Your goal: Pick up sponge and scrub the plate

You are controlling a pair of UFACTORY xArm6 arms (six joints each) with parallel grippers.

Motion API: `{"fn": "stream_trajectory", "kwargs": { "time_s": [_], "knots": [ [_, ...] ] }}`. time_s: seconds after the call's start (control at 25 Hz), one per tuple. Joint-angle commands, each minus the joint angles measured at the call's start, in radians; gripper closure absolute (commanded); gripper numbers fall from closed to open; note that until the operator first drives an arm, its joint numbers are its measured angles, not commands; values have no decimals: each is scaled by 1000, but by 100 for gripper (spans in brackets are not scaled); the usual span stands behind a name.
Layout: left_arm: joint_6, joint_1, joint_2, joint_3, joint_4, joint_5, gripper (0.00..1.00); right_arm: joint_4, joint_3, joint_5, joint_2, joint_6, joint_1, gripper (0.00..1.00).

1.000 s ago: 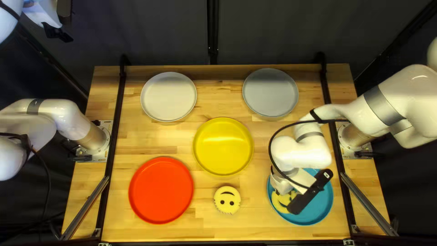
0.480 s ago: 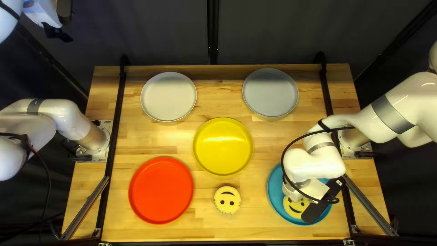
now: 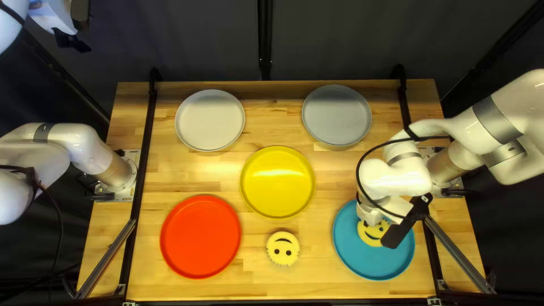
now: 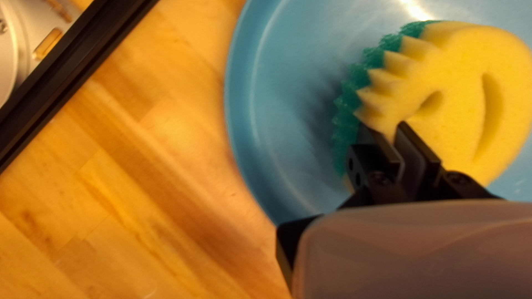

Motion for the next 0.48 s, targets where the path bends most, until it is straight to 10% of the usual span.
{"fn": "stream_trajectory", "kwargs": {
  "time_s": [0.04, 0.48],
  "knots": [
    [0, 0, 0, 0, 0, 0, 0, -14, -51, 11, 46, 23, 59, 100],
    [0, 0, 0, 0, 0, 0, 0, 5, -170, -13, 196, 79, 224, 100]
  ]
}}
